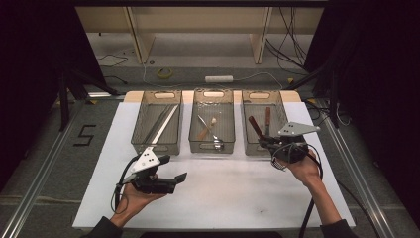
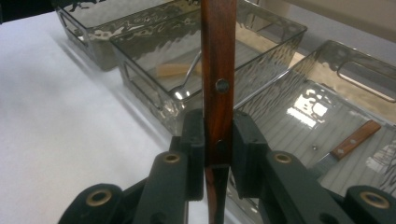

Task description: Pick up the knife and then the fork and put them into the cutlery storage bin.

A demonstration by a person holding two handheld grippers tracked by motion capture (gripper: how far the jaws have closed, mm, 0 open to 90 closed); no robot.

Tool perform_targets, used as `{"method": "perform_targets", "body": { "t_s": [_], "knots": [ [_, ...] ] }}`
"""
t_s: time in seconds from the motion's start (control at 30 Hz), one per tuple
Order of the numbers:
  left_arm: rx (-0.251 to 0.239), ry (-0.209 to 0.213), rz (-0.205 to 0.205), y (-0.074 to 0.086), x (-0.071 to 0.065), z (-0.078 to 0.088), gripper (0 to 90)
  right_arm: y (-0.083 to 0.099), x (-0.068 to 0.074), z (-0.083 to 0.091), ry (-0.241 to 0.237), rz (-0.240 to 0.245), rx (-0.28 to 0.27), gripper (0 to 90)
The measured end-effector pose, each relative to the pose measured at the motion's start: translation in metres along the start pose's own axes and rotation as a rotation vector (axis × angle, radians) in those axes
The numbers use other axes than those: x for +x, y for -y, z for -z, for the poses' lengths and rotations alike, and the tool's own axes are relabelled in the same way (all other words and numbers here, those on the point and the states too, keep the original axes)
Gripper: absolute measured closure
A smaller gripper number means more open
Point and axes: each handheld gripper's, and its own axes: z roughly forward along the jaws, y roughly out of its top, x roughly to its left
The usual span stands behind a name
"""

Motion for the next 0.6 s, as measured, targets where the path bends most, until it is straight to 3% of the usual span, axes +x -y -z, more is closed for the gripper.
{"method": "perform_targets", "body": {
  "t_s": [0.6],
  "knots": [
    [0.003,-0.001,-0.005,0.001,-0.001,0.000,16.1,-0.025,-0.021,-0.005,0.026,-0.042,-0.025,77.7]
  ]
}}
